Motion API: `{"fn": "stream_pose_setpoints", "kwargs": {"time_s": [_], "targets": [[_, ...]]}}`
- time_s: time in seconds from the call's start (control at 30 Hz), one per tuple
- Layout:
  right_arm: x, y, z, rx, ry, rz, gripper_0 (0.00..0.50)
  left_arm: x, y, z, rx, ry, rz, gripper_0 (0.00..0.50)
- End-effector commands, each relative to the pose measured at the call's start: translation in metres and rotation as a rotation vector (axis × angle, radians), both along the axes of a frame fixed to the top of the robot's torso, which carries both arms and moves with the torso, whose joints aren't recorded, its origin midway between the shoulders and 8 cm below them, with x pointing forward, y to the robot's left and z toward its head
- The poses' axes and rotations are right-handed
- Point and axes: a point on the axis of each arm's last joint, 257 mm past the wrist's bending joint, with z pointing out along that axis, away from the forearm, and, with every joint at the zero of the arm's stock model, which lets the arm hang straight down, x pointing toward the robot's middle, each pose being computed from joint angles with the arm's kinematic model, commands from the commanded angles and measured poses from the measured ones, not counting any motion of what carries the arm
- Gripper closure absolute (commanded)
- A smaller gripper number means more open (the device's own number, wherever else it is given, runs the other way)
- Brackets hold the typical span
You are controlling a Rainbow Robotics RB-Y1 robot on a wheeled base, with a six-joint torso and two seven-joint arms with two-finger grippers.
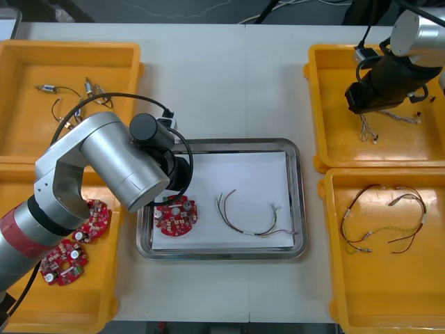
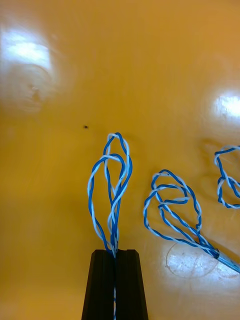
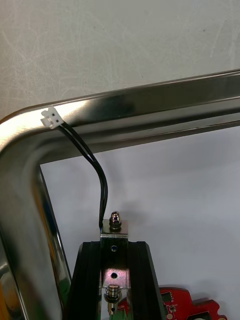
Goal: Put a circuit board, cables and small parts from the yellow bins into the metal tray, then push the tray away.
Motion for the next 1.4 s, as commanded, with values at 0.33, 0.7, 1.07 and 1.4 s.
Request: {"fn": "stream_pose_setpoints", "kwargs": {"time_s": [0.33,0.7,1.07,1.4], "targets": [[-0.013,-0.015,0.096,-0.024,-0.048,0.016,0.500,-0.004,-0.005,-0.004,-0.030,-0.003,0.026,0.000],[-0.044,-0.015,0.138,-0.037,-0.023,0.067,0.500,-0.004,-0.012,0.007,-0.062,-0.020,0.025,0.000],[-0.074,-0.006,0.158,-0.094,-0.017,0.165,0.500,0.000,-0.013,0.051,-0.133,0.013,0.072,0.000],[-0.095,0.002,0.148,-0.110,-0.085,0.264,0.500,0.007,0.006,0.111,-0.206,0.040,0.132,0.000]]}}
